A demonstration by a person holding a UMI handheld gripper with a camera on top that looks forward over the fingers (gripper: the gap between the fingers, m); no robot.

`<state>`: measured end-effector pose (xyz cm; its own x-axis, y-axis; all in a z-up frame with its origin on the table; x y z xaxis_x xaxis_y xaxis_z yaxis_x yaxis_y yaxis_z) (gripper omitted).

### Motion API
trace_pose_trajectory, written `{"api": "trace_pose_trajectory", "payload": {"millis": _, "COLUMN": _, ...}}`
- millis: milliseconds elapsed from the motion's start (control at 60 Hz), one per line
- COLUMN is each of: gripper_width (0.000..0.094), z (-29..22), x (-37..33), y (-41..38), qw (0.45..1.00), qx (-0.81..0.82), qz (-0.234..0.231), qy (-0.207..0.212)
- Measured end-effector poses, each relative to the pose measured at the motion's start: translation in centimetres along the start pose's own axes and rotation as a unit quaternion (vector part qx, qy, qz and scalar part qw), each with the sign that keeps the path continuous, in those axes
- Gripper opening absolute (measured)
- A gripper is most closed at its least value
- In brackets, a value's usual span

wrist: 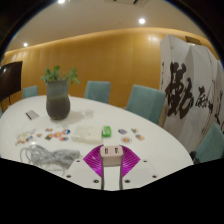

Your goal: Unplug charger

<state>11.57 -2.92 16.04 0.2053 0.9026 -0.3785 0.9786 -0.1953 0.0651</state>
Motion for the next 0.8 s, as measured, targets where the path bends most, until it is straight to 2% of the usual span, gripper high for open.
{"api": "trace_pose_trajectory", "payload": {"millis": 100, "gripper_width": 0.0245, "z": 5.5, "x": 1.4, "y": 2.5, "qw": 0.996, "qx": 0.003, "qz": 0.010, "qy": -0.087}}
{"api": "trace_pose_trajectory", "payload": {"millis": 267, "gripper_width": 0.0343, "z": 10.0, "x": 2.4, "y": 4.2, "qw": 0.990, "qx": 0.021, "qz": 0.018, "qy": -0.135}}
{"api": "trace_pose_trajectory", "payload": {"millis": 333, "gripper_width": 0.0429, "z": 10.3, "x": 2.3, "y": 4.7, "qw": 0.990, "qx": 0.030, "qz": 0.023, "qy": -0.136}}
{"api": "trace_pose_trajectory", "payload": {"millis": 433, "gripper_width": 0.0610, "z": 9.6, "x": 1.2, "y": 5.5, "qw": 0.990, "qx": 0.031, "qz": 0.039, "qy": -0.132}}
{"api": "trace_pose_trajectory", "payload": {"millis": 567, "gripper_width": 0.0862, "z": 8.3, "x": -2.1, "y": 5.5, "qw": 0.991, "qx": 0.019, "qz": 0.031, "qy": -0.130}}
{"api": "trace_pose_trajectory", "payload": {"millis": 600, "gripper_width": 0.0882, "z": 7.9, "x": -3.2, "y": 5.3, "qw": 0.991, "qx": 0.016, "qz": 0.025, "qy": -0.129}}
{"api": "trace_pose_trajectory", "payload": {"millis": 800, "gripper_width": 0.0869, "z": 5.9, "x": -11.8, "y": 4.4, "qw": 0.992, "qx": -0.010, "qz": 0.009, "qy": -0.123}}
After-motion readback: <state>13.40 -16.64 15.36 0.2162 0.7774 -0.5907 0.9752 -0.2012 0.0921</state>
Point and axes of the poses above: the point between the fingertips, and its own axes, seen from behind it with the camera up: y to the right, z down, x forward, the way the camera looks, the point moved 8 cm from there along -x, backward, against the way the camera looks
